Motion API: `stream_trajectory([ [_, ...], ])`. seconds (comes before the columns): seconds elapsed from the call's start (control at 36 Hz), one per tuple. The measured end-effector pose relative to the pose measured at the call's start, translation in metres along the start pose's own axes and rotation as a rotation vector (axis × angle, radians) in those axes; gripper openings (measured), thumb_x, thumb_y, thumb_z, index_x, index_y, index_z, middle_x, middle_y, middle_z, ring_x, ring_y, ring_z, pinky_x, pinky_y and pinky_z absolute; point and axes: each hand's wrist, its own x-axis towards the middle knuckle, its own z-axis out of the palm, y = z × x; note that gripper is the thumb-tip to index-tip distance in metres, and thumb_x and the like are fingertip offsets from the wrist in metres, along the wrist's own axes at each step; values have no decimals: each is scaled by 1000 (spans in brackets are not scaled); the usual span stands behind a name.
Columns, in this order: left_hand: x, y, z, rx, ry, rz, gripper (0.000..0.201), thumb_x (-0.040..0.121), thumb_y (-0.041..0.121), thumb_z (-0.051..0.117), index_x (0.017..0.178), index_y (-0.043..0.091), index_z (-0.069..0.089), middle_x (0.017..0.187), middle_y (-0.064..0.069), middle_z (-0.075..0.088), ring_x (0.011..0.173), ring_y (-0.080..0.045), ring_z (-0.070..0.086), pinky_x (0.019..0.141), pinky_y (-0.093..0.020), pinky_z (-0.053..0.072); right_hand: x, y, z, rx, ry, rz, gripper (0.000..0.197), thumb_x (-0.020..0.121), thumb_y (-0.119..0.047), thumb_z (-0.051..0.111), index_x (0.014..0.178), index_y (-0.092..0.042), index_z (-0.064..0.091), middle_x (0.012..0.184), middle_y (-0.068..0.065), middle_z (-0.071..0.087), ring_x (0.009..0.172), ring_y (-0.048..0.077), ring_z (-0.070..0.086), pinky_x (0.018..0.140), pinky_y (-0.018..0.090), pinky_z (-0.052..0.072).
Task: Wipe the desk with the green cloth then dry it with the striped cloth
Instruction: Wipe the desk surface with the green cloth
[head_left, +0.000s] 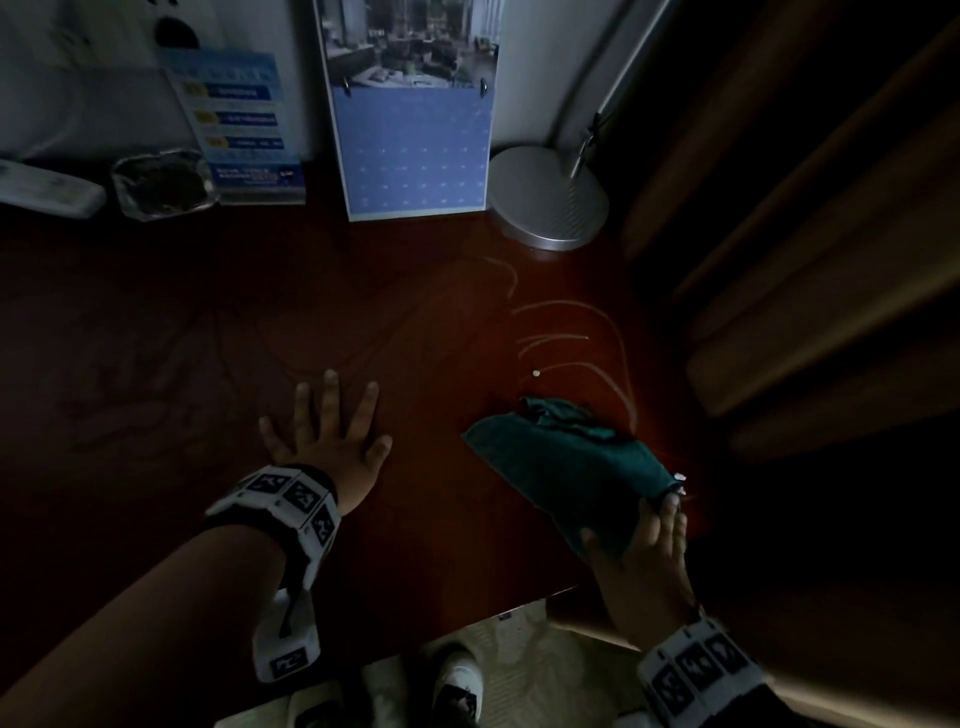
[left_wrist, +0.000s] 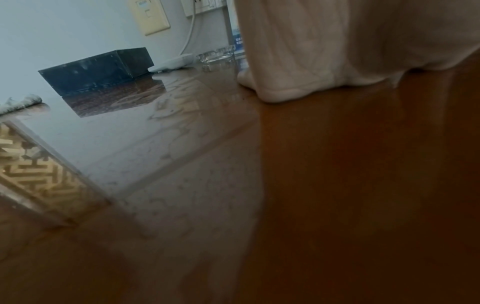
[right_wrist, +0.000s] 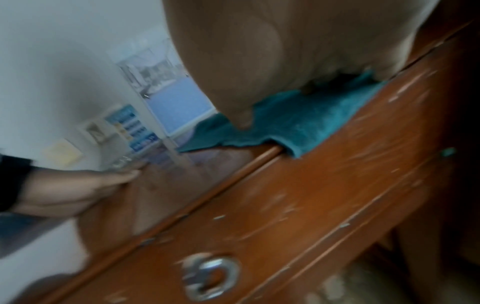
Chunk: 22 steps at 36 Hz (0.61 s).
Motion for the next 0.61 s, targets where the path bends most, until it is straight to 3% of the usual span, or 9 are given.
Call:
stream_trajectory([
  [0.19,0,0,0,1,-4,-2,62,96,57,12,139,43,-30,147,2,-42,139,-27,-31,109,-62,-10,21,11,-20,-86,7,-104,75,93,-51,43,148,-8,16,157,14,-11,145,26,-7,119,37,4],
  [0.33,-2,0,0,10,-5,-6,62,96,57,12,139,42,-30,146,2,-42,139,-27,-31,109,-61,-11,45,19,-35,-56,51,-197,77,91,-41,54,147,-4,17,158,9,7,146,22,0,119,37,10],
  [0.39,-1,0,-1,7,-7,-4,62,96,57,12,139,43,-30,146,2,-43,139,-26,-32,109,-61,-11,53,22,-37,-112,68,-200,72,89,-42,57,144,-6,28,158,12,7,146,25,4,118,40,13],
  [0.44,-1,0,-1,7,-11,-4,62,96,57,12,138,42,-31,146,2,-43,138,-26,-32,109,-62,-10,56,20,-37,-175,83,-121,73,86,-52,54,142,-10,33,157,16,5,145,30,2,118,42,12],
  [0.56,-1,1,-1,9,-12,-7,62,96,57,12,139,42,-30,147,1,-42,139,-27,-32,109,-61,-11,55,3,-36,-71,-25,149,104,66,-90,32,149,-32,13,157,14,-5,144,34,-4,115,48,11],
  [0.61,-1,1,-1,16,-7,-10,62,96,57,12,139,42,-30,147,1,-41,139,-27,-31,109,-61,-10,51,-10,-38,36,-93,249,111,64,-86,45,150,-33,-1,157,15,-12,144,33,-8,115,50,8],
])
